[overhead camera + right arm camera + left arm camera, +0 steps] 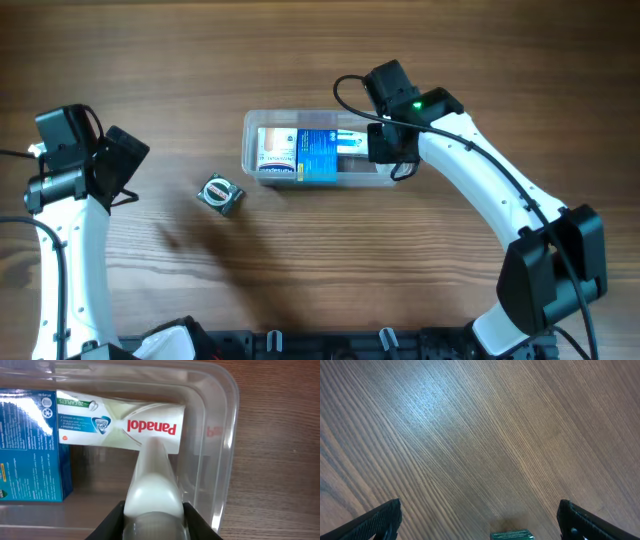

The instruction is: Pack container

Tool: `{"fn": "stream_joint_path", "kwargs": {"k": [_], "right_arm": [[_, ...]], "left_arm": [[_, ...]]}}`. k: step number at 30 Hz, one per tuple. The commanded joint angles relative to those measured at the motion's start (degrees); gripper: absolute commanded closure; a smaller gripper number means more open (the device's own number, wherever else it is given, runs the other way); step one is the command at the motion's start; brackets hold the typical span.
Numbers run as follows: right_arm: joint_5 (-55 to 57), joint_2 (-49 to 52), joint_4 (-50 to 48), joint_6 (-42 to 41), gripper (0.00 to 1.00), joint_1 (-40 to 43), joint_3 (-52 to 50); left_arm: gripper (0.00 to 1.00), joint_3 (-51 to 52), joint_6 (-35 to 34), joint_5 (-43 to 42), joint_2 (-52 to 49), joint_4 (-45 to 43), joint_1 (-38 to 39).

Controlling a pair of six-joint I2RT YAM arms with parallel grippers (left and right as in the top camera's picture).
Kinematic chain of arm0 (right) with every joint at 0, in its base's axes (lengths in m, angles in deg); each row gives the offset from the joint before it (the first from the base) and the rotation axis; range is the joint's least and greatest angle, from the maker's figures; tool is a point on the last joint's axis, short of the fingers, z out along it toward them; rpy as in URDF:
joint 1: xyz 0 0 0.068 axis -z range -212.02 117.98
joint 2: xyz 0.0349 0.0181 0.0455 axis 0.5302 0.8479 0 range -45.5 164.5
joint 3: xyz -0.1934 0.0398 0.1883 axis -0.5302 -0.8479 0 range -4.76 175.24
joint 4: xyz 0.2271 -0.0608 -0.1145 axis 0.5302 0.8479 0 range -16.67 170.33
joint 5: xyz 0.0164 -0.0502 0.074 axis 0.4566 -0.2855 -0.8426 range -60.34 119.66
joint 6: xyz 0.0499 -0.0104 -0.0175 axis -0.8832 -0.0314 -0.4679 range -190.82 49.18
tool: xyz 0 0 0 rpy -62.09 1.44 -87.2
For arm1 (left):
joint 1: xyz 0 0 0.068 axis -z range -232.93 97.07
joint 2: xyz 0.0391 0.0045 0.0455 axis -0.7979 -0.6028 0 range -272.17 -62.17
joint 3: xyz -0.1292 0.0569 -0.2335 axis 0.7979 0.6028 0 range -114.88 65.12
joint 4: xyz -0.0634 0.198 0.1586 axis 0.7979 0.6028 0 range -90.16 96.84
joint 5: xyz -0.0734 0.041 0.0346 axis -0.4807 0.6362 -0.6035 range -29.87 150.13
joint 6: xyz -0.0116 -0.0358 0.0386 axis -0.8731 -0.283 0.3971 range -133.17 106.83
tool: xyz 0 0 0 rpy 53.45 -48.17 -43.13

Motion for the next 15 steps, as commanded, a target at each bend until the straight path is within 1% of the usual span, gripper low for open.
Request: {"fn": "stream_joint_path", "kwargs": {"k": [1,7,10,15], "right_arm": [[-4.17,1.11,-0.31,1.84,0.96,-0.13,-1.20],[-6.67,1.11,-0.57,5.79,0.96,-0.15,-1.20],[-6.97,1.11,0.09,6.05,0.96,-0.13,-1.20],[-6.75,1.11,0.72,12.57,0.96,-0.13,-1.20]], "left_arm": [[0.00,0.09,-0.55,0.74,0.79,-0.13,-0.42],[0.00,0.09,-0.55,0.74,0.79,-0.13,-0.42],[0.00,0.09,-0.55,0.74,0.79,-0.13,-0.42],[0.00,0.09,-0.55,0.74,0.79,-0.13,-0.42]]}}
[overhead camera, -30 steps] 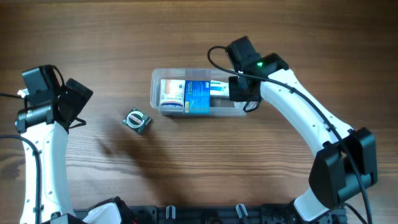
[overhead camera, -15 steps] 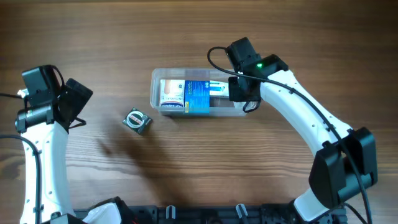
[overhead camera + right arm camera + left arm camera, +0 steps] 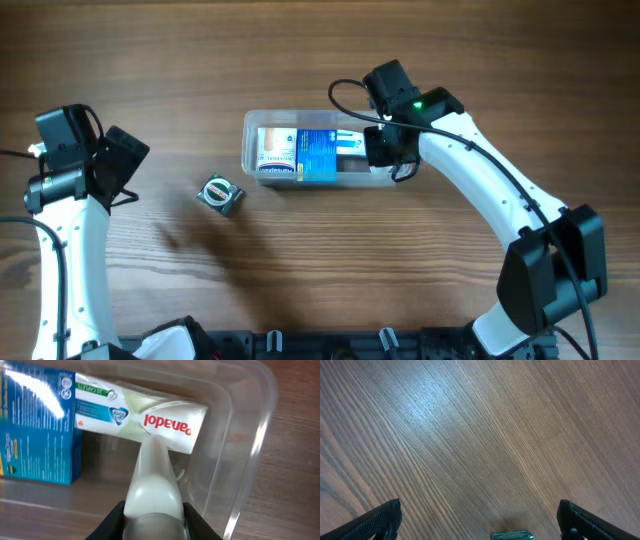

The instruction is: Pack container

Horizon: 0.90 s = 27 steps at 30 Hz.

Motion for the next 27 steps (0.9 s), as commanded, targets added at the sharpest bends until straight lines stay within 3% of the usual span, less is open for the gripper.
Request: {"fn": "stream_joint_path", "kwargs": {"k": [1,16,27], "right_arm": [[-2.78,1.11,0.55,7.30,0.96,-0.24,-1.20],[6.29,1.11,0.63,26.16,0.96,-0.24,-1.20],[6.27,1.11,-0.83,26.38,0.96,-0.24,-1.20]], "left_arm": [[0.00,0.09,-0.55,0.74,0.79,-0.13,-0.42],[0.00,0.09,-0.55,0.74,0.79,-0.13,-0.42],[0.00,0.09,-0.55,0.74,0.79,-0.13,-0.42]]}}
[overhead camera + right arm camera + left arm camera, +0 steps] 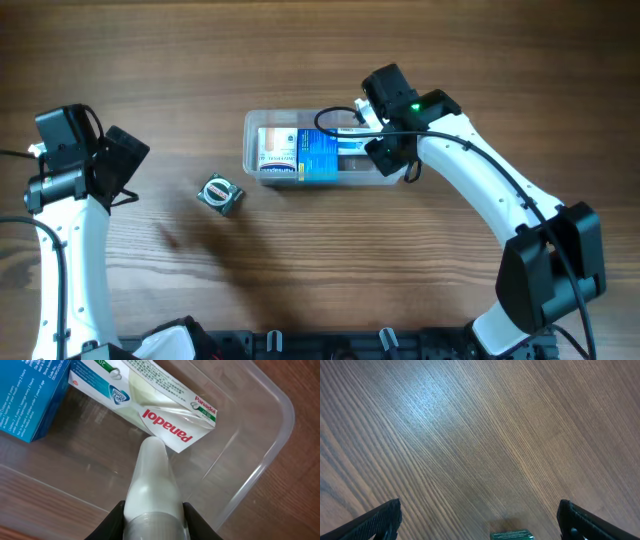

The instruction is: Pack container

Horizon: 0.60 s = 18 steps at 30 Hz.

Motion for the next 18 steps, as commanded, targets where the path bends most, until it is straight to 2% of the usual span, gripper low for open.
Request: {"fn": "stream_joint_path", "kwargs": {"k": [1,10,18], "right_arm": [[1.60,0.79,-0.42,1.03,0.96,-0.17,-0.24],[1.33,0.79,0.44,1.05,0.96,-0.20,0.79],[0.94,0.76,5.77,0.94,0.96,-0.20,8.94]], "left_arm": [[0.00,0.09,-0.55,0.74,0.79,-0.13,-0.42],[0.00,0.09,-0.55,0.74,0.79,-0.13,-0.42],[0.00,0.09,-0.55,0.74,0.79,-0.13,-0.42]]}}
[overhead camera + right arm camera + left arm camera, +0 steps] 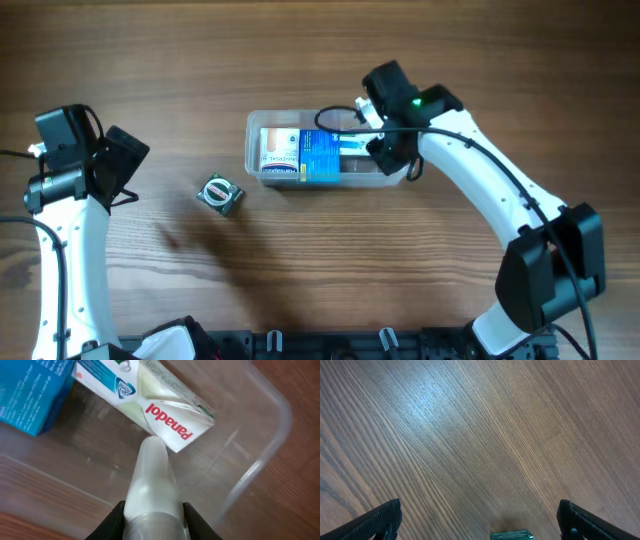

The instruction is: Pack container

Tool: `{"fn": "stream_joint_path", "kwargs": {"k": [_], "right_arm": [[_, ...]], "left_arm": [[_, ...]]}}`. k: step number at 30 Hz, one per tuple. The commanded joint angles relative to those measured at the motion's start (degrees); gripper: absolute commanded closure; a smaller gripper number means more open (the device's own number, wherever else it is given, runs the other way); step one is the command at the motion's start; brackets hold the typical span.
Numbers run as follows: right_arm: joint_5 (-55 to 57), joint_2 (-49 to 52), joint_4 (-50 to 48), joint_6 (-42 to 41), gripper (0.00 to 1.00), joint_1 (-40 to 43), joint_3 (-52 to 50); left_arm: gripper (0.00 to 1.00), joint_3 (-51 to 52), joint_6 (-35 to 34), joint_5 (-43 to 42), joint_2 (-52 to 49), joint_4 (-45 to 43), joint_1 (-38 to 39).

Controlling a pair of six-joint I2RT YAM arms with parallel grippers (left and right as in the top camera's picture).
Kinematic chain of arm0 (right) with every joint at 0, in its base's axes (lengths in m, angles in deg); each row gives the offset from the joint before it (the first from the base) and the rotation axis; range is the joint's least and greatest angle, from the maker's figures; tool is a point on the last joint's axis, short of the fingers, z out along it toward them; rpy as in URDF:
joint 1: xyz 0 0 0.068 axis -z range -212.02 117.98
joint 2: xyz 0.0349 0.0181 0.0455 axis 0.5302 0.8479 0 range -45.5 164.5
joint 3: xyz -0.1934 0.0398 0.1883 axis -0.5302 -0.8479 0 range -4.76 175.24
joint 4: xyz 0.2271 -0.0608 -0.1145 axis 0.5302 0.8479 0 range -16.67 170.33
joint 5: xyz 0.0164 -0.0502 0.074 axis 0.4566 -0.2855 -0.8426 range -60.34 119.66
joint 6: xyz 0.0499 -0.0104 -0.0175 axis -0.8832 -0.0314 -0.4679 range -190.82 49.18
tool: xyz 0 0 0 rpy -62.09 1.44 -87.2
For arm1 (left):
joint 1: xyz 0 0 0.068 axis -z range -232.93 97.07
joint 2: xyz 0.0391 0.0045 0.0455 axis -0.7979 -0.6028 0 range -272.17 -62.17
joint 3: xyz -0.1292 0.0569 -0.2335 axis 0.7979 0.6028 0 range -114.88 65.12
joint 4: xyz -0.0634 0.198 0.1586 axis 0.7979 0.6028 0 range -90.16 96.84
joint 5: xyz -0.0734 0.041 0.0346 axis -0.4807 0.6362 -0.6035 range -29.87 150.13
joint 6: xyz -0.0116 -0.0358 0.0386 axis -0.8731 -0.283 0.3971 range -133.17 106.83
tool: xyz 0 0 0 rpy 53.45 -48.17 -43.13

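Note:
A clear plastic container (255, 150) lies at the table's middle, holding a blue box (318, 155), a white and blue box (278, 150) and a white Panadol box (165, 412). My right gripper (152, 521) is shut on a white tube (152, 482), over the container's right end (260, 465). The tube's flat end touches the Panadol box, which lies slanted. In the overhead view the right gripper (388, 150) covers that end. My left gripper (479, 522) hangs open over bare wood at the far left. A small green and silver item (221, 194) lies left of the container, and its green top (511, 535) shows in the left wrist view.
The wooden table (300, 270) stretches around the container. The left arm (70, 230) runs along the left edge and the right arm (500, 210) crosses from the lower right. A dark rail (330, 345) lines the front edge.
The right gripper with the tube has turned a little further, and the Panadol box looks more slanted in its view. The container sits slightly further right. The left arm has not moved.
The right gripper held the white tube in the container's right end, its tip against the Panadol box lying level in its view. At each later moment that view was turned further and the box more slanted. The left gripper stayed open and still.

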Motion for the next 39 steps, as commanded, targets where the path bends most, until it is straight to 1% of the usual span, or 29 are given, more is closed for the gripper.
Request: {"fn": "stream_joint_path", "kwargs": {"k": [1,4,7,13,20,26,31,34,36,39], "right_arm": [[0.96,0.61,1.68,0.61,0.96,-0.20,6.36],[0.74,0.63,2.75,0.70,0.96,-0.20,6.75],[-2.60,0.63,3.02,1.31,0.96,-0.17,6.64],[-14.12,0.63,2.49,12.13,0.96,-0.17,6.32],[-14.27,0.68,3.30,20.00,0.96,-0.17,6.21],[-12.96,0.70,2.75,21.44,0.96,-0.17,5.88],[-12.35,0.70,-1.07,23.45,0.96,-0.17,2.91],[-12.83,0.70,-2.84,23.06,0.96,-0.17,1.84],[-15.34,0.70,-2.89,22.93,0.96,-0.20,1.84],[-16.94,0.70,-3.65,19.41,0.96,-0.17,1.84]], "left_arm": [[0.00,0.09,-0.55,0.74,0.79,-0.13,-0.42],[0.00,0.09,-0.55,0.74,0.79,-0.13,-0.42],[0.00,0.09,-0.55,0.74,0.79,-0.13,-0.42],[0.00,0.09,-0.55,0.74,0.79,-0.13,-0.42],[0.00,0.09,-0.55,0.74,0.79,-0.13,-0.42],[0.00,0.09,-0.55,0.74,0.79,-0.13,-0.42],[0.00,0.09,-0.55,0.74,0.79,-0.13,-0.42],[0.00,0.09,-0.55,0.74,0.79,-0.13,-0.42],[0.00,0.09,-0.55,0.74,0.79,-0.13,-0.42],[0.00,0.09,-0.55,0.74,0.79,-0.13,-0.42]]}}
